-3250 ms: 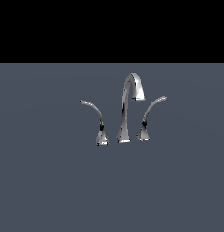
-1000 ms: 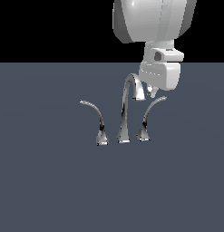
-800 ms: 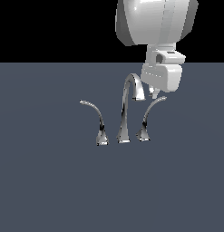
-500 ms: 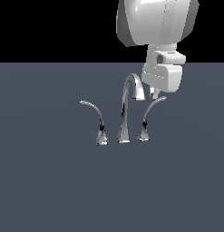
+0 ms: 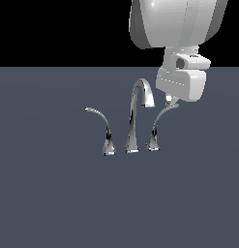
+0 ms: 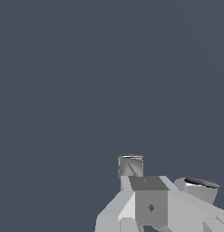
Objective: Turn on the faucet by rotating a designated handle.
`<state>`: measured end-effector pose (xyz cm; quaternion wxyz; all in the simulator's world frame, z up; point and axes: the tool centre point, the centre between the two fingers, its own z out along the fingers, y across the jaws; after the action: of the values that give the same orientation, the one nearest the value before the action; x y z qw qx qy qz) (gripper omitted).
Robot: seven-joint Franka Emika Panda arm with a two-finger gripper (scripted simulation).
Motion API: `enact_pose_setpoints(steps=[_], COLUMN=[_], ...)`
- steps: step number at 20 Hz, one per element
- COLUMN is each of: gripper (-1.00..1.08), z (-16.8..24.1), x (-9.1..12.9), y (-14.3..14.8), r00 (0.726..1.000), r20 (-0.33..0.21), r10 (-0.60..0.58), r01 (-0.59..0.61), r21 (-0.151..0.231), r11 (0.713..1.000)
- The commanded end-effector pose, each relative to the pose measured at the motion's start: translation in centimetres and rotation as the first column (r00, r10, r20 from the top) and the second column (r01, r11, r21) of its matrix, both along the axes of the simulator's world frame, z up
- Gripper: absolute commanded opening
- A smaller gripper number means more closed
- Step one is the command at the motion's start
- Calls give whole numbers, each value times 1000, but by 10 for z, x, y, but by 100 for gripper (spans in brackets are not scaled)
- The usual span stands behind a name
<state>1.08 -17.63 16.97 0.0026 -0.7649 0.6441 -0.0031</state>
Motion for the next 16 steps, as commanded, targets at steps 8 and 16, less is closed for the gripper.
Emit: enact_pose_setpoints(steps=[8,16], gripper=[-100,-100], z=[0,0], x=[-22,-50], y=[-1,-1], r00=[1000,1000], r20=[-2,-6], r10=[-4,-10], r01=[4,10], r21=[0,0], r11=[1000,1000])
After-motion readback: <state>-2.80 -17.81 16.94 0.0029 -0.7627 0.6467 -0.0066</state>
